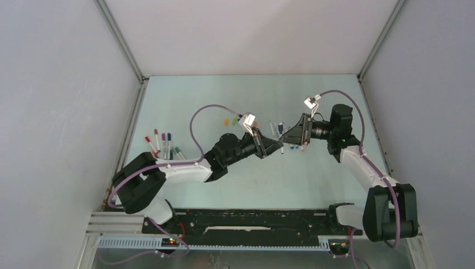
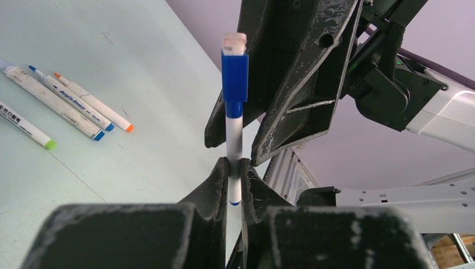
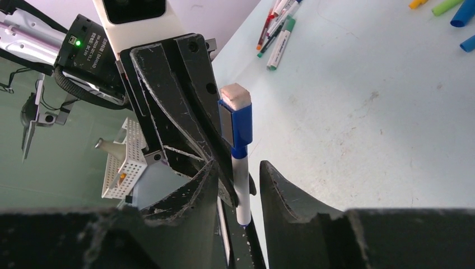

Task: Open the pen caps
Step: Open the pen cap from the pen.

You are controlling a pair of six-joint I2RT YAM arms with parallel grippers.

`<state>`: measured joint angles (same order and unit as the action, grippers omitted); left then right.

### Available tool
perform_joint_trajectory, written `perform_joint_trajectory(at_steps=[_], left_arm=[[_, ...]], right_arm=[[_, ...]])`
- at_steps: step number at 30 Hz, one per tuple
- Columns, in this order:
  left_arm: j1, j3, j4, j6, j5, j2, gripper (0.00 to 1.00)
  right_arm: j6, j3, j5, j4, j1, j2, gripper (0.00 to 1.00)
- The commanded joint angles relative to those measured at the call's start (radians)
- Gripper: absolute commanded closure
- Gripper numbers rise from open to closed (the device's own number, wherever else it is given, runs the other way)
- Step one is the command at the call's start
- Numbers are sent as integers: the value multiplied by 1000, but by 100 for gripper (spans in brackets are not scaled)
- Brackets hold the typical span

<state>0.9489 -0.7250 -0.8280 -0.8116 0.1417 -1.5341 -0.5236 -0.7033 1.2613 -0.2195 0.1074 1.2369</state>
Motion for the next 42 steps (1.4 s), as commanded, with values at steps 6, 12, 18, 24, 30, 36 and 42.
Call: perform_joint_trajectory(at_steps=[6, 12, 18, 24, 30, 36, 42], left_arm=[[13, -73, -34, 15, -16, 2, 100], [14, -83, -19, 21, 10, 7, 90], [11, -86, 88, 82, 93, 64, 51], [8, 32, 168, 172, -26, 261, 23], [-15, 70, 221, 193, -127, 368, 0], [-38, 36, 189, 138, -39, 313, 3], [-35, -8, 125, 94, -12, 233, 10]], right_arm=[[-13, -4, 26, -51, 19, 10, 85], [-23, -4, 55, -78, 15, 4, 100], [62, -4, 131, -69, -28, -20, 100], [214, -26, 205, 52, -37, -40, 100], [312, -44, 262, 132, -17, -33, 100], [345, -44, 277, 157, -5, -28, 100], [346, -44, 278, 157, 5, -12, 100]])
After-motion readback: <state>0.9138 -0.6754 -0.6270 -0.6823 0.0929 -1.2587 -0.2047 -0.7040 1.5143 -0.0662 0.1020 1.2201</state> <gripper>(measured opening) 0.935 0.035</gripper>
